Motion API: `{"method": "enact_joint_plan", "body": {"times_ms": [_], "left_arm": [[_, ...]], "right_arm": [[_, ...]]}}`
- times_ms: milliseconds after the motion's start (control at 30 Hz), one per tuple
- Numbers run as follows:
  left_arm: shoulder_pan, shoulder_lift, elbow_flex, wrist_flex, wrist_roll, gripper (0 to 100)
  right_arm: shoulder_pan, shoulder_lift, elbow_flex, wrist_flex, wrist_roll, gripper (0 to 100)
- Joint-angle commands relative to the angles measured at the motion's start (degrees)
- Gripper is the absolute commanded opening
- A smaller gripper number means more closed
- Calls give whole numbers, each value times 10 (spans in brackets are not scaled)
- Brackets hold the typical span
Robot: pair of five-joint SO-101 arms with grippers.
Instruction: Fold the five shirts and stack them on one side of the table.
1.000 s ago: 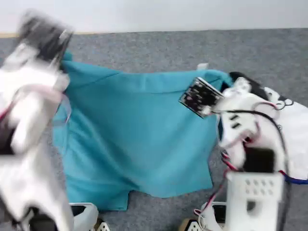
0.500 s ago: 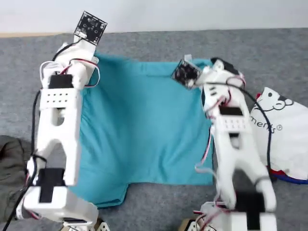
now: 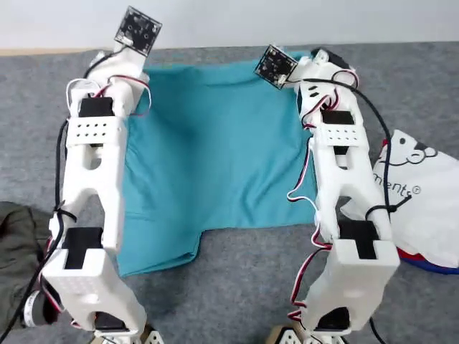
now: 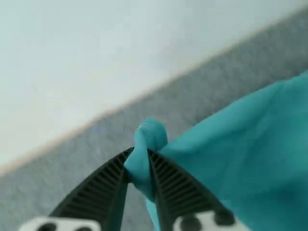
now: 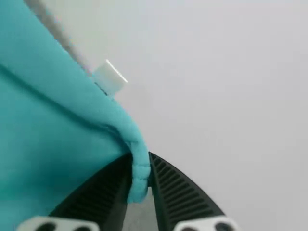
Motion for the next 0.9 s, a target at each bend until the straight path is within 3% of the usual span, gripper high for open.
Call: {"method": "enact_joint_plan", "body": {"times_ms": [0, 200, 600, 733, 867], "left_arm": [[-3, -6, -27, 117, -5, 5], [-3, -10, -27, 287, -74, 5], [-17, -11, -29, 486, -158, 4], [-18, -11, -36, 524, -171, 4], [-38, -8, -91, 520, -169, 4]], "right_arm": [[7, -7, -39, 80, 5, 10], [17, -33, -40, 276, 5, 10], [22, -105, -40, 567, 5, 10], [21, -116, -40, 627, 5, 10], [22, -115, -45, 624, 5, 10]]}}
